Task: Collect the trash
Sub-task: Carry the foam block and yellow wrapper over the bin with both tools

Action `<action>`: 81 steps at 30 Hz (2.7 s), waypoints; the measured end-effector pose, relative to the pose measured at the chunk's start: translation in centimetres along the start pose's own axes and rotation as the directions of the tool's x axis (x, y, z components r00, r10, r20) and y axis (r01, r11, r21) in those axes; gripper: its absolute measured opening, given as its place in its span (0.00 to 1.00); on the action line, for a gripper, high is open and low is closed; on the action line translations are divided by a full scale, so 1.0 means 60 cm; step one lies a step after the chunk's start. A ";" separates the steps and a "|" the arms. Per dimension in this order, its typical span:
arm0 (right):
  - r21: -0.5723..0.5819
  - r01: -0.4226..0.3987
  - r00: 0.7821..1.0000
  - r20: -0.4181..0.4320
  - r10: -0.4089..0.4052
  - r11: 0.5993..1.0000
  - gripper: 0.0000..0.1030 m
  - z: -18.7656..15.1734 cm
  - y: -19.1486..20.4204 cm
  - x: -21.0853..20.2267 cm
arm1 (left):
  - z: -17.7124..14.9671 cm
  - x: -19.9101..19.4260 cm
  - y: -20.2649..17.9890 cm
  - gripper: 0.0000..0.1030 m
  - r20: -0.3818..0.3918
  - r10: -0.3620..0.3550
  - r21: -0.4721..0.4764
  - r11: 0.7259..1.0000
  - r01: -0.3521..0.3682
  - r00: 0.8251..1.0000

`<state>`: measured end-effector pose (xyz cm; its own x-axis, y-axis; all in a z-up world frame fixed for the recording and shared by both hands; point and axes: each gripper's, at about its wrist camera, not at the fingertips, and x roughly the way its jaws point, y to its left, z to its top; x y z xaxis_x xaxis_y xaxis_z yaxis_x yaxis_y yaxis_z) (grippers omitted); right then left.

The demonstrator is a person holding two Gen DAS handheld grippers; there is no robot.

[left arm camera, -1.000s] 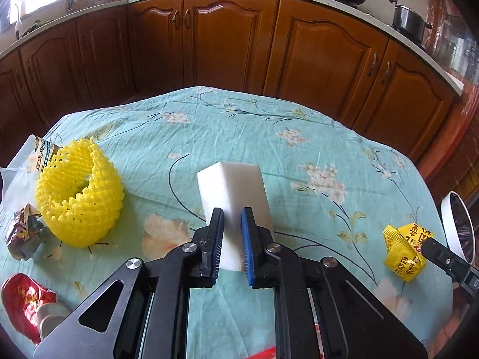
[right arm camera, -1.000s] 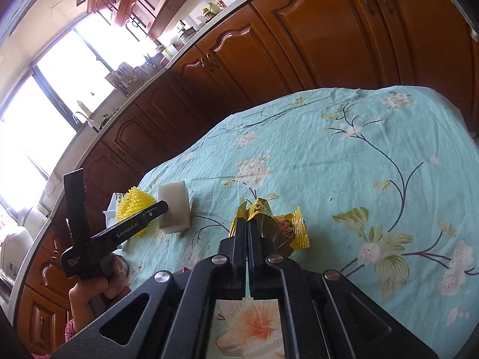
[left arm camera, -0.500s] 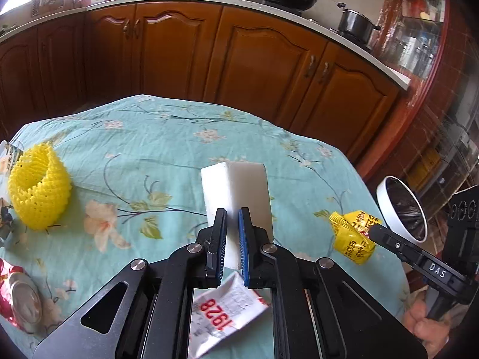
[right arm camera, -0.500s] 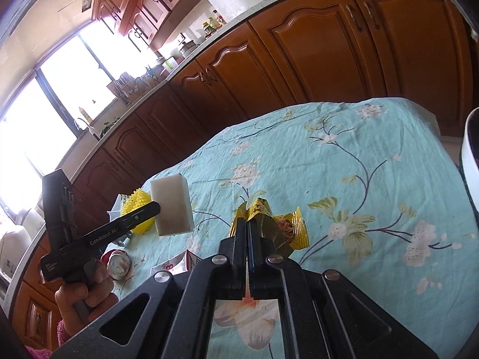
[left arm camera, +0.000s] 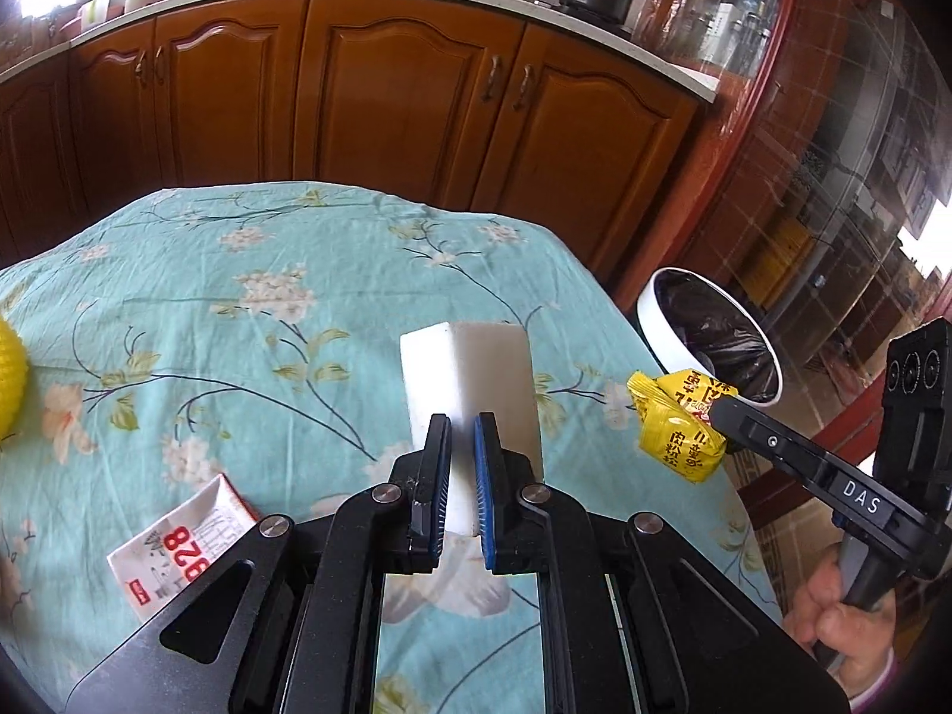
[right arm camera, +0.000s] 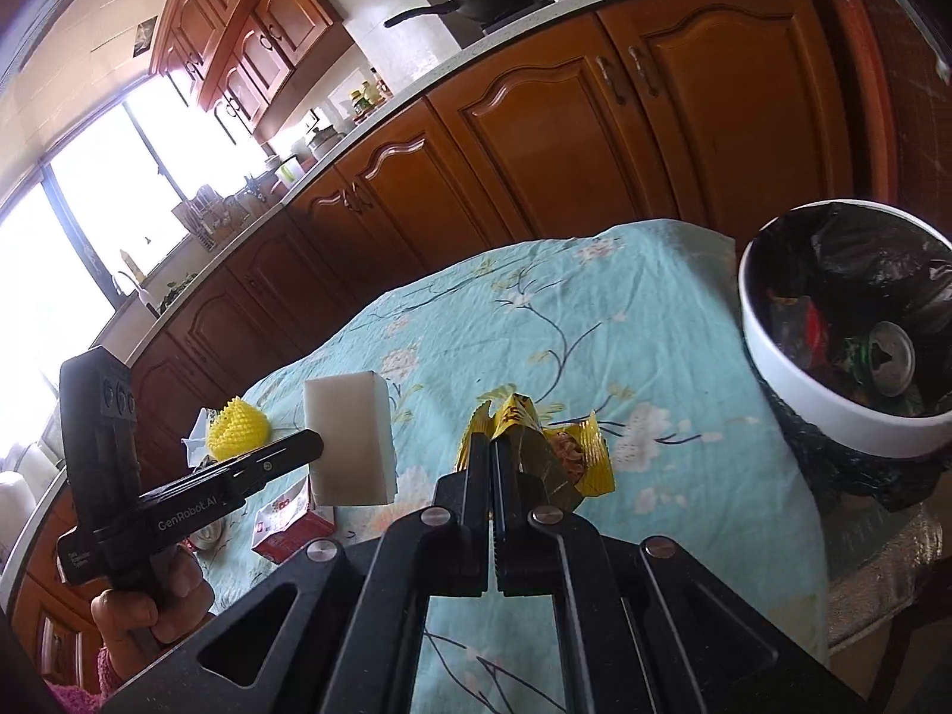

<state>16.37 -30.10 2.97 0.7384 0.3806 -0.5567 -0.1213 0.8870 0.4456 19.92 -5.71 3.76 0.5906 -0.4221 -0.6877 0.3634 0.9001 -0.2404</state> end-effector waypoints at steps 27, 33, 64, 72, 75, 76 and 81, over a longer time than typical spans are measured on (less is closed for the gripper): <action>0.104 0.105 0.983 0.143 -0.119 0.989 0.00 0.021 -0.138 -0.147 | 0.031 0.066 -0.211 0.07 -0.053 -0.125 0.175 0.976 0.133 0.991; 0.119 0.117 0.978 0.160 -0.136 0.986 0.00 0.027 -0.158 -0.162 | 0.037 0.080 -0.237 0.07 -0.071 -0.148 0.186 0.970 0.159 0.986; 0.159 0.198 0.962 0.156 -0.223 0.967 0.00 0.107 -0.263 -0.144 | 0.137 0.206 -0.371 0.07 -0.129 -0.151 0.252 0.951 0.180 0.980; 0.169 0.216 0.963 0.123 -0.238 0.962 0.00 0.112 -0.287 -0.121 | 0.138 0.255 -0.383 0.07 -0.173 -0.131 0.245 0.954 0.172 0.976; 0.171 0.220 0.964 0.113 -0.241 0.960 0.00 0.112 -0.293 -0.115 | 0.133 0.266 -0.385 0.07 -0.183 -0.121 0.247 0.955 0.164 0.976; 0.171 0.221 0.965 0.108 -0.241 0.960 0.00 0.111 -0.297 -0.113 | 0.132 0.270 -0.386 0.07 -0.186 -0.117 0.248 0.955 0.162 0.976; 0.172 0.225 0.967 0.080 -0.241 0.959 0.00 0.110 -0.304 -0.099 | 0.127 0.284 -0.387 0.07 -0.197 -0.104 0.244 0.958 0.152 0.975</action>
<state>18.54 -50.25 2.79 0.7967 0.1335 -0.5894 0.1635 0.8913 0.4228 27.03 -34.61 2.87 0.3958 -0.4842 -0.7803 0.6135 0.7717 -0.1677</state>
